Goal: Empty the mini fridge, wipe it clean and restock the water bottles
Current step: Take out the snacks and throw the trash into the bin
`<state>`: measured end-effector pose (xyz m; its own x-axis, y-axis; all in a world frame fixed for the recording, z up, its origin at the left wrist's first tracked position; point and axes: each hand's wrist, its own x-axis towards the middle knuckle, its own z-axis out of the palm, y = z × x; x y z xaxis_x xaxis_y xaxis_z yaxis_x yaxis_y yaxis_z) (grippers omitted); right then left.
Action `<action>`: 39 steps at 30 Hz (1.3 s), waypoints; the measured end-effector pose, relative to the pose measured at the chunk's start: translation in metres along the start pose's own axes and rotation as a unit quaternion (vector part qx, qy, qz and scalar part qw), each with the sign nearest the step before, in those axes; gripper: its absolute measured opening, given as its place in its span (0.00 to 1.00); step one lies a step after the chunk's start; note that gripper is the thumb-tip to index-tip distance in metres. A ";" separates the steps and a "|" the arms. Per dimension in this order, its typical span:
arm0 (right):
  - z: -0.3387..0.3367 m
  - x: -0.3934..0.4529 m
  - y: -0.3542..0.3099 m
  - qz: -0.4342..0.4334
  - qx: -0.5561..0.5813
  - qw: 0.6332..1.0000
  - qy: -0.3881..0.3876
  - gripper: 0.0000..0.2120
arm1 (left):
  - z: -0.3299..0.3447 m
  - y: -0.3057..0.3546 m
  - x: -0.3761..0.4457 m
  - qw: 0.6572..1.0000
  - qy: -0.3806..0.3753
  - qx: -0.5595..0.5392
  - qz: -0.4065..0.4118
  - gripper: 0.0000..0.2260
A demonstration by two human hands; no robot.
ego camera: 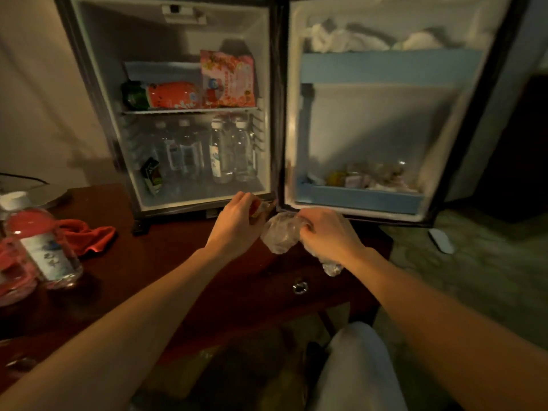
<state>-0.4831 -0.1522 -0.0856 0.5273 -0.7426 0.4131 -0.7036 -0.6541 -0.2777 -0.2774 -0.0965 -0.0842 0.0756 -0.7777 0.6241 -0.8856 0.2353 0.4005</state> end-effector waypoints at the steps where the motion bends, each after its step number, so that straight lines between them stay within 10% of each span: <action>1: -0.003 -0.011 0.011 0.015 0.000 1.000 0.002 0.12 | 0.008 0.011 -0.001 1.000 -0.004 -0.006 0.016 0.07; 26: -0.034 -0.332 0.329 0.412 -0.030 0.909 0.060 0.13 | 0.361 0.284 -0.064 0.926 -0.334 -0.110 0.137 0.06; 39: 0.060 -0.459 0.442 0.700 0.103 0.692 0.142 0.18 | 0.542 0.349 -0.153 0.856 -0.500 -0.110 0.075 0.07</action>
<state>-1.0073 -0.1088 -0.4500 -0.7392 -0.6292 -0.2402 -0.3312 0.6501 -0.6838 -0.8462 -0.2115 -0.4041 -0.5595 -0.8128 -0.1624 -0.7342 0.3951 0.5522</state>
